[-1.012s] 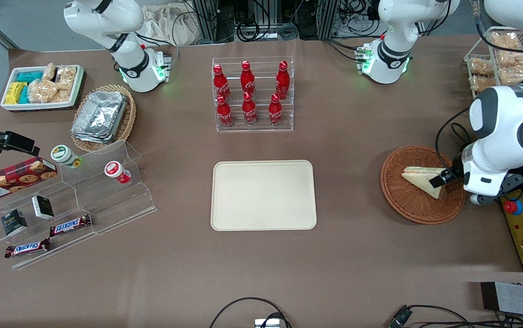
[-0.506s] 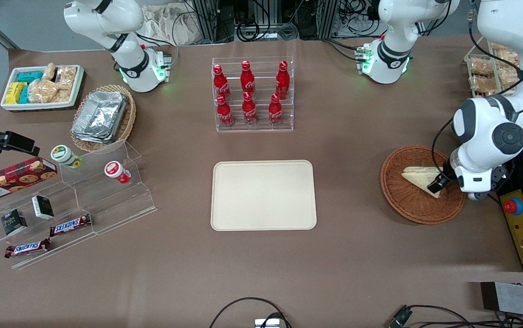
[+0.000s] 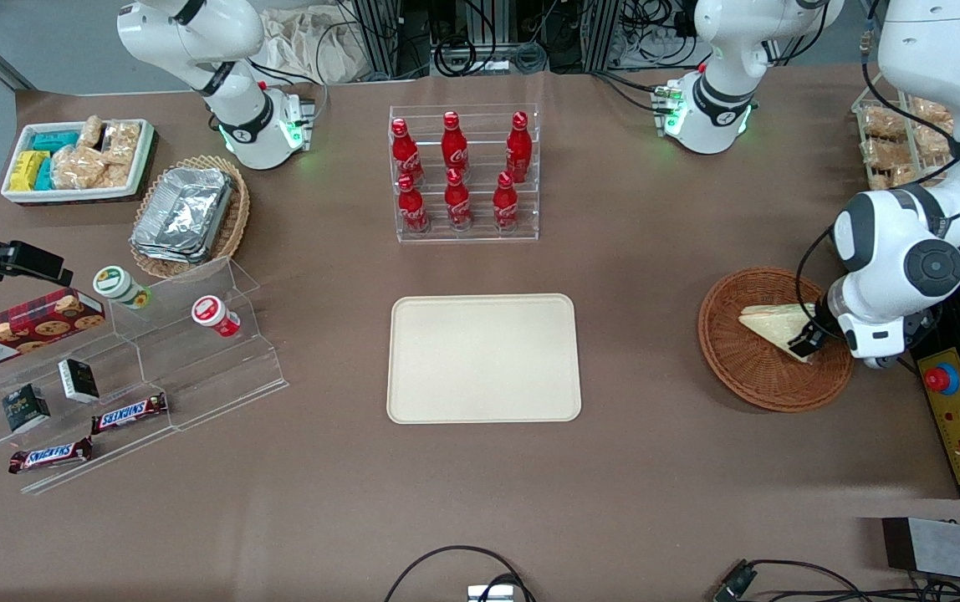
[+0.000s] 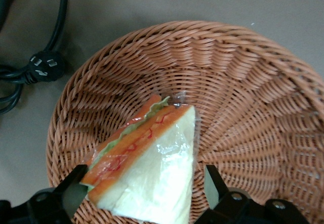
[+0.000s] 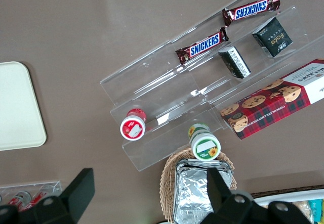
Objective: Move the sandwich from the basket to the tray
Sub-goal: 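Close the left gripper on the wrapped sandwich's edge, then lift the sandwich up out of the basket with the left gripper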
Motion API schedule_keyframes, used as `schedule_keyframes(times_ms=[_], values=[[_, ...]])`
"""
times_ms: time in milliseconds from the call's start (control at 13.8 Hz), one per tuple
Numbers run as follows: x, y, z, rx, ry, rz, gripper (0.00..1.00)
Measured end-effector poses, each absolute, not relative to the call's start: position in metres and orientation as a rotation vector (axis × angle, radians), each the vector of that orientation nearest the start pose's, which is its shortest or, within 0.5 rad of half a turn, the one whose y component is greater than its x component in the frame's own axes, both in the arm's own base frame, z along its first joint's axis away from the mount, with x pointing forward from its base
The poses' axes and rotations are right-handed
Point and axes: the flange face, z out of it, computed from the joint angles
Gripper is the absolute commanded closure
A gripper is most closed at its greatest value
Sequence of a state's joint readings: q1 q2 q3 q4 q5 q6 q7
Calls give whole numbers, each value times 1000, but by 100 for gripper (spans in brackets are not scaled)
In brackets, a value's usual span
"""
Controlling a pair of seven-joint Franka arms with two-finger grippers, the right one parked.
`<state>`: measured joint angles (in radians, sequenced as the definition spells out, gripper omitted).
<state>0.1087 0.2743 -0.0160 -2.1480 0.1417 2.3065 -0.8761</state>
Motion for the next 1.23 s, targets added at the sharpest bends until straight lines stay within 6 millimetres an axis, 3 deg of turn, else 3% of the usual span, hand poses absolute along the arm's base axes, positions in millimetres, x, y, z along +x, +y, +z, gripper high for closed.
schedule_keyframes(times_ms=[217,361,506,795,867,940,1012,1229], values=[[570,48,292,-2703,-1212,127,0],[571,46,294,-2687,-1190,137,0],[564,50,279,-2663,-1194,188,0],[554,53,229,-2638,-1185,282,0],[554,51,222,-2639,-1180,290,24],[555,50,219,-2642,-1178,288,89],[558,48,221,-2647,-1178,279,100],[569,45,230,-2665,-1184,232,100]])
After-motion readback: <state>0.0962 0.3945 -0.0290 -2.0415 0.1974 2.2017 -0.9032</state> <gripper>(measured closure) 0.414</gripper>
